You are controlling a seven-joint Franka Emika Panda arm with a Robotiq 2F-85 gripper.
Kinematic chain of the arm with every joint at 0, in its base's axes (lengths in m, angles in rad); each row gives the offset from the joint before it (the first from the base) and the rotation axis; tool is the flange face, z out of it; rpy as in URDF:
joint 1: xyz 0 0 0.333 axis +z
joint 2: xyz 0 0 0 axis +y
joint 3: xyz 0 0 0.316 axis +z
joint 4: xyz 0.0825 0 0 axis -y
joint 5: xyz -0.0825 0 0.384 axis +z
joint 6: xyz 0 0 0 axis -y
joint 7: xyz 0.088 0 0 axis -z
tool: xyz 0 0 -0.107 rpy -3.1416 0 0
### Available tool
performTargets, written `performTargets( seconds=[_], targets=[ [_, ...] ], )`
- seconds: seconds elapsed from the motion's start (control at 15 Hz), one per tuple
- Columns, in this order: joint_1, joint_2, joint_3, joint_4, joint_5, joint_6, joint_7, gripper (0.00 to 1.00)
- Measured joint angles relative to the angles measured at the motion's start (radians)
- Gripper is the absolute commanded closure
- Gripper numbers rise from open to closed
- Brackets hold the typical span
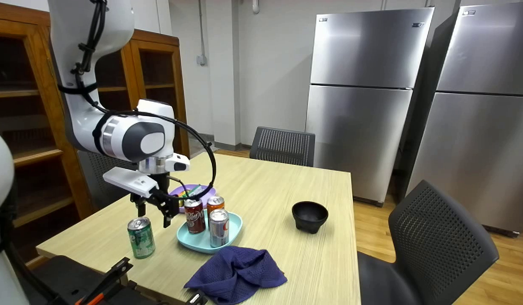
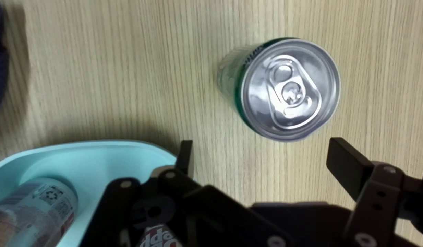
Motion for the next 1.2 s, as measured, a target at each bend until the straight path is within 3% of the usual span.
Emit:
performTargets(
  seconds=[0.33, 0.87, 1.2],
  targets=[
    [0.088, -0.002, -0.026, -0.006, -0.054, -0.003, 0.046, 0.0],
    [0.273, -0.043, -0.164, -0.037, -0.195, -0.03, 0.316, 0.0],
    [0.297, -0.064, -0.192, -0.058, -0.232, -0.033, 0.4, 0.0]
  ],
)
